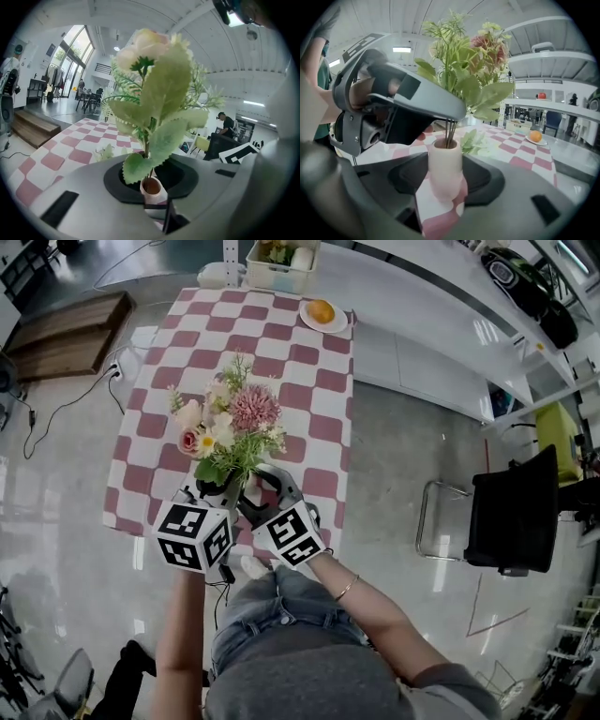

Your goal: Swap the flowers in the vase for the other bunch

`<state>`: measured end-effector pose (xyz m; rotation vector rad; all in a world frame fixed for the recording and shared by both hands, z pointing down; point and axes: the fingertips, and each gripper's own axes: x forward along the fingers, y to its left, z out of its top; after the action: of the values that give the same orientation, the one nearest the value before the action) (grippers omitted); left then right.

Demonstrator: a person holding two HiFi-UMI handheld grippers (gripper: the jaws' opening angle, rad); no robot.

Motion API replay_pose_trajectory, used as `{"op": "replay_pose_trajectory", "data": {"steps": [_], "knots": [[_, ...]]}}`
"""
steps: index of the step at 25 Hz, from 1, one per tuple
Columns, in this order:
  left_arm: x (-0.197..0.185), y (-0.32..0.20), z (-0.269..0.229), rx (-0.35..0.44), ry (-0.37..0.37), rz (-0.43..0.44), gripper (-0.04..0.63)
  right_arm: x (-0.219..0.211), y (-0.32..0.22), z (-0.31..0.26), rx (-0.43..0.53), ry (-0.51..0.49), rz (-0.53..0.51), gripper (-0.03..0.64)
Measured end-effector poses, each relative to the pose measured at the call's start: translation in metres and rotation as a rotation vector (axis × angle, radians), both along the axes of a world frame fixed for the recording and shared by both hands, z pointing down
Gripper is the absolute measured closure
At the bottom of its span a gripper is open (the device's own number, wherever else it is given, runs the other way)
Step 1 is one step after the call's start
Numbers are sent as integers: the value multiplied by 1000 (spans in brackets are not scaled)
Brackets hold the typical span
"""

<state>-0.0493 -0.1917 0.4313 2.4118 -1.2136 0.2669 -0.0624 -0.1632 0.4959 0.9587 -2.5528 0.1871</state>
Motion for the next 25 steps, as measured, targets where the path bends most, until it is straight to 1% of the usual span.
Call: {"op": "replay_pose_trajectory", "data": {"steps": [7, 14, 20, 25], "knots": [[-6, 3, -15, 45, -9, -45, 538, 0, 2, 2, 14, 0, -7, 380], [-12, 6, -43, 103, -19, -91, 546, 1, 3, 2, 16, -2, -15, 380], [-17, 10, -72, 168, -39, -136, 549, 2, 3, 2, 18, 16, -32, 380], [-22, 11, -98, 213, -41, -175, 549, 2, 4, 2, 14, 5, -44, 380]]}}
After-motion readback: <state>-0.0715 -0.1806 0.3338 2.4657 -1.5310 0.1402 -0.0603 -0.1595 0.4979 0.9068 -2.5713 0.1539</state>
